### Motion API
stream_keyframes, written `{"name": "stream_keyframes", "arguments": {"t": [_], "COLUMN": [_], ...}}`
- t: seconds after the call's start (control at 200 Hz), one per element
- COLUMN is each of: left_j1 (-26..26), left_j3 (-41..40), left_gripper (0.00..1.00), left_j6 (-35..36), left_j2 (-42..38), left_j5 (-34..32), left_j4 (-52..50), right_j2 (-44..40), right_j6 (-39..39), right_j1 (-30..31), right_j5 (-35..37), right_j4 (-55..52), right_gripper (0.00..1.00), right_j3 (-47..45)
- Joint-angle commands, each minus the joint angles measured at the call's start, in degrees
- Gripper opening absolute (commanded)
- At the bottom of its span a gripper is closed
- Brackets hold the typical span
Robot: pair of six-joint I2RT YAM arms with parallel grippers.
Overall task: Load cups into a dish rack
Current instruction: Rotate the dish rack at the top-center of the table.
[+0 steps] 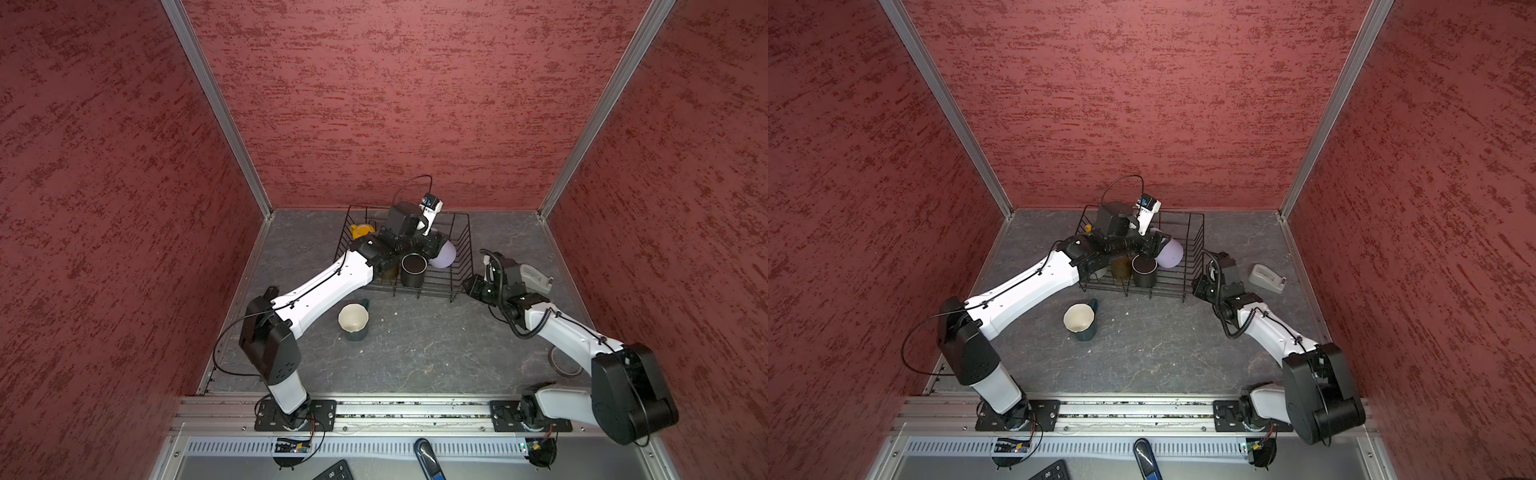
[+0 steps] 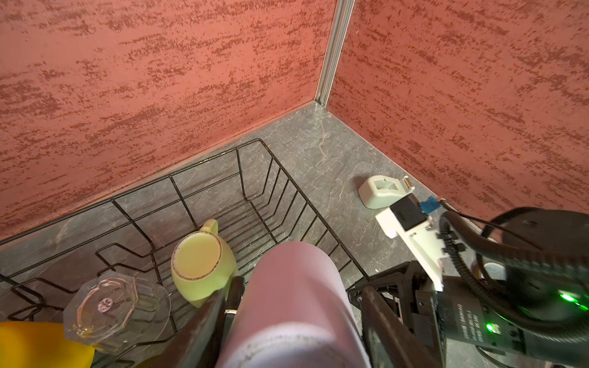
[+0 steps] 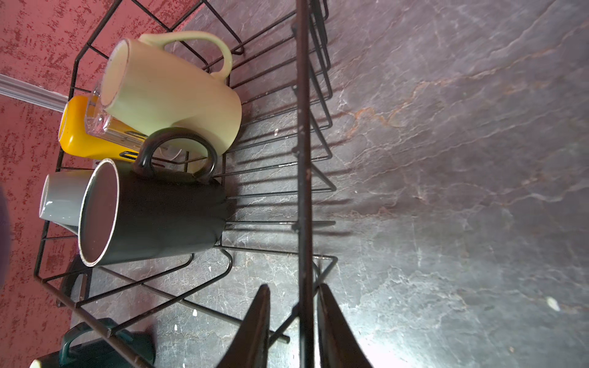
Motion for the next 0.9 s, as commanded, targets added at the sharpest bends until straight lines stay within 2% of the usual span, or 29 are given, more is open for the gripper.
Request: {"name": "stream_keyframes", "arguments": {"t": [0.0, 0.756, 0.897], "left_j1": [-0.30, -0.82, -0.97], "left_j3": [2.89, 7.17, 7.62], "left_gripper": [0.00, 0.00, 0.00], "left_j6": [0.27, 1.80, 1.78], "left_j2": [1.38, 10.54, 12.17], "left_j5": [-1.01, -4.49, -5.36], "left_j4": [2.76, 4.26, 5.85], "right_j2": [-1.15, -6.76, -8.10], "right_j6": [1.14, 6.49, 7.08], "right_j1": [2.84, 10.34, 10.71], "right_j5": [-0.89, 1.53, 1.84], "right_j4": [-0.40, -2.17, -2.57], "right_gripper": [0.26, 0.25, 0.29], "right_j3": [-1.42, -4.55, -5.56]}}
